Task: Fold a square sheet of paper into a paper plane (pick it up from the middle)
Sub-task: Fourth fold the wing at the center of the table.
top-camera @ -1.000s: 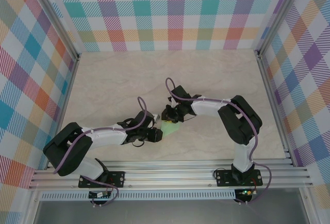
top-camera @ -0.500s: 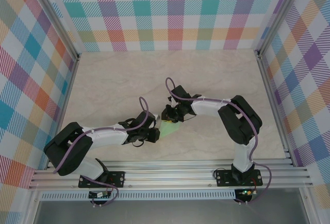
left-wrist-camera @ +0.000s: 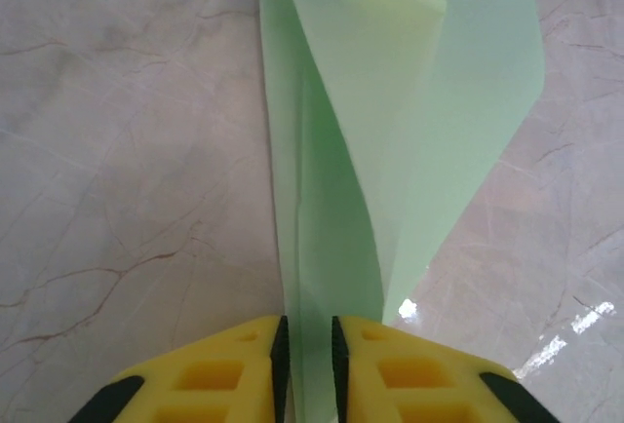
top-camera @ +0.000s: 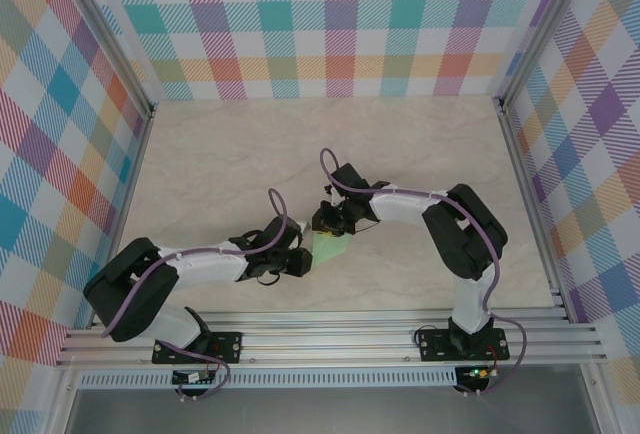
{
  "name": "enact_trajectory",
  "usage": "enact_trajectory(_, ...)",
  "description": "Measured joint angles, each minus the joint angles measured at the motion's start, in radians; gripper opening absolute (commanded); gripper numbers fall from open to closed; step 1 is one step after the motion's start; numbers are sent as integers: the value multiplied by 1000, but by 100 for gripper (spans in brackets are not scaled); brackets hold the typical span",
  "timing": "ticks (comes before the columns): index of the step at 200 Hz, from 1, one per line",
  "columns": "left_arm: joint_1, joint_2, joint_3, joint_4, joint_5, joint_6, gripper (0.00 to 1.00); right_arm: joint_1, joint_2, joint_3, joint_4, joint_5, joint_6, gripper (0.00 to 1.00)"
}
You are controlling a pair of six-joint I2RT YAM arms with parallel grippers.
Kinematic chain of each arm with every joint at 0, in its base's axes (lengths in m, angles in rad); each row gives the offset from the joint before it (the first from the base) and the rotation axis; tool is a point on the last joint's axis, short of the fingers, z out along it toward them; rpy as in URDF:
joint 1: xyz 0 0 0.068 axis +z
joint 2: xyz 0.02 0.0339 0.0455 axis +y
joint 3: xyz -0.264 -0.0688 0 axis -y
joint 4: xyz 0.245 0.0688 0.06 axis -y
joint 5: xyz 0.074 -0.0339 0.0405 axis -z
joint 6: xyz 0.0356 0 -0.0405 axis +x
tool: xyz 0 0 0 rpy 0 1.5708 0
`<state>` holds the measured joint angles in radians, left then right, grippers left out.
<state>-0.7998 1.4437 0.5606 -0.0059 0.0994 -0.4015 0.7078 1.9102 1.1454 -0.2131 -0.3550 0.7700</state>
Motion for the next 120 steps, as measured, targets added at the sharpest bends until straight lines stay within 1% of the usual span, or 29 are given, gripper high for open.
enact_trajectory(12, -1, -8, -3, 2, 0, -1, 36, 0, 1, 1, -1, 0, 0, 21)
enact_trajectory(46, -1, -12, -3, 5, 0, 3, 40, 0, 1, 2, -2, 0, 0, 21)
enact_trajectory(93, -1, 1, 7, 1, 3, 10, 41, 0, 1, 3, -6, 4, 0, 21)
enact_trajectory(120, -1, -24, 7, -13, -9, 10, 41, 0, 1, 3, -6, 4, 0, 21)
